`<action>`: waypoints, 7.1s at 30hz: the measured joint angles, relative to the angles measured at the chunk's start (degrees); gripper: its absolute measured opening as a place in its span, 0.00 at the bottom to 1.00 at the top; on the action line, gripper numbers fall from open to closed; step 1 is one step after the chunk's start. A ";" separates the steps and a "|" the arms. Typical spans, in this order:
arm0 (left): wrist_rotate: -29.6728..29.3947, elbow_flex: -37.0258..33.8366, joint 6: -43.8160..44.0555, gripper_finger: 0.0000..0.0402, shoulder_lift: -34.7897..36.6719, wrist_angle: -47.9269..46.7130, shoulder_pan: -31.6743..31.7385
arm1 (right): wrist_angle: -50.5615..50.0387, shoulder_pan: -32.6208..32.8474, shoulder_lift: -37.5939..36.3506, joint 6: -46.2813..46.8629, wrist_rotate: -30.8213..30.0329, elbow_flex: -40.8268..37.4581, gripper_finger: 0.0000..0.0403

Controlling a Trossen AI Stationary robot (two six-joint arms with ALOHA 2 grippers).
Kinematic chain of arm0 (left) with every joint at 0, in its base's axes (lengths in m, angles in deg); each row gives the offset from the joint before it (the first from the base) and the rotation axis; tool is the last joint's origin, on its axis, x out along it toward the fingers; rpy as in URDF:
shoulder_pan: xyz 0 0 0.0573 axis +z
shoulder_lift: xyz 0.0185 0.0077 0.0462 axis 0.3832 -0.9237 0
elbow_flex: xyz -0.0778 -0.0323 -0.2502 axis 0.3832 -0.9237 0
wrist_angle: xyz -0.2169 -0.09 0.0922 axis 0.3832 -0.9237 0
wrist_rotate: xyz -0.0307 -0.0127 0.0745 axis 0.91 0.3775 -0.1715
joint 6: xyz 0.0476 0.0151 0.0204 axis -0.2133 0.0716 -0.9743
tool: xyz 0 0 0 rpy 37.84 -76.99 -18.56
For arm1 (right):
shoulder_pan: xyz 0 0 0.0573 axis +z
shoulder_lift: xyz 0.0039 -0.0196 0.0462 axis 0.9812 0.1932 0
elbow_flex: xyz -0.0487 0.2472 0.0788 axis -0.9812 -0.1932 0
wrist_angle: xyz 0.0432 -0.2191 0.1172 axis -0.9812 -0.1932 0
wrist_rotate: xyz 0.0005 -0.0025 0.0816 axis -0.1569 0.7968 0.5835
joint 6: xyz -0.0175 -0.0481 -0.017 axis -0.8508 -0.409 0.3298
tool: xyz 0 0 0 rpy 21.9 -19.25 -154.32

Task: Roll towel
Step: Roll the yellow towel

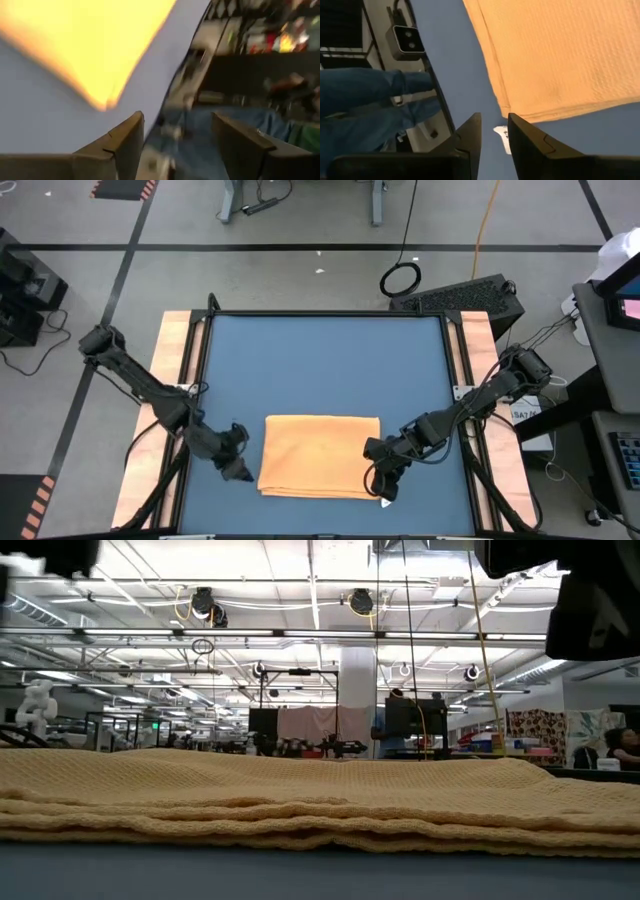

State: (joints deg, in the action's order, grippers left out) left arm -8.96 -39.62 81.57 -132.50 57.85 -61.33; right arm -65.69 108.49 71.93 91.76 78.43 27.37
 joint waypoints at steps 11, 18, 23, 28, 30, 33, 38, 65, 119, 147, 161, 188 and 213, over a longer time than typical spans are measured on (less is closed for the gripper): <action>-6.76 0.04 -27.30 0.58 1.33 0.62 14.36 | -1.96 -4.11 -4.11 1.13 2.85 0.00 0.21; -6.03 0.01 -36.28 0.58 -8.13 3.59 21.66 | 3.56 -9.23 -7.09 5.85 -5.91 0.00 0.21; -6.60 -0.07 -26.07 0.57 -13.45 26.02 24.04 | -1.51 -12.50 -8.72 -2.87 -1.99 0.04 0.21; -12.24 0.08 -24.81 0.50 -17.25 43.30 23.93 | -9.01 -13.88 -9.99 -15.12 -1.33 0.02 0.21; -13.21 0.04 -20.69 0.47 -17.64 41.40 23.65 | -11.17 -14.19 -10.15 -20.43 -0.94 0.02 0.20; -12.98 0.00 -15.28 0.42 -18.46 35.82 22.07 | -12.09 -15.29 -10.13 -28.20 -0.18 -0.74 0.14; -12.64 0.45 -13.89 0.28 -18.74 30.89 17.17 | -4.27 -17.92 -10.13 -36.00 3.76 -8.39 0.02; -0.45 3.21 -32.37 0.11 -24.69 -5.26 25.73 | 34.05 -14.45 -3.84 -13.46 -29.44 -22.32 0.00; -35.55 7.15 -44.49 0.11 -29.33 18.80 -2.57 | 41.14 -0.26 -1.32 -39.76 -33.13 -22.23 0.00; -33.54 7.13 -43.34 0.11 -31.98 24.92 1.12 | 40.78 -0.11 6.12 -26.38 -38.32 -22.21 0.00; -30.59 7.10 -39.18 0.11 -36.52 23.55 0.96 | 39.41 -0.26 5.47 -20.62 -36.00 -22.21 0.00; -30.07 7.28 -37.23 0.11 -39.87 7.99 9.18 | 32.93 2.62 6.04 -12.43 -34.75 -22.22 0.00; -29.66 9.55 -54.39 0.11 -28.59 10.05 12.96 | 36.10 9.53 12.07 -7.44 -42.36 -10.21 0.00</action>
State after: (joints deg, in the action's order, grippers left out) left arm -38.62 -30.07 27.18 -161.09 67.89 -48.37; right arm -29.59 118.02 84.00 84.32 36.06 17.16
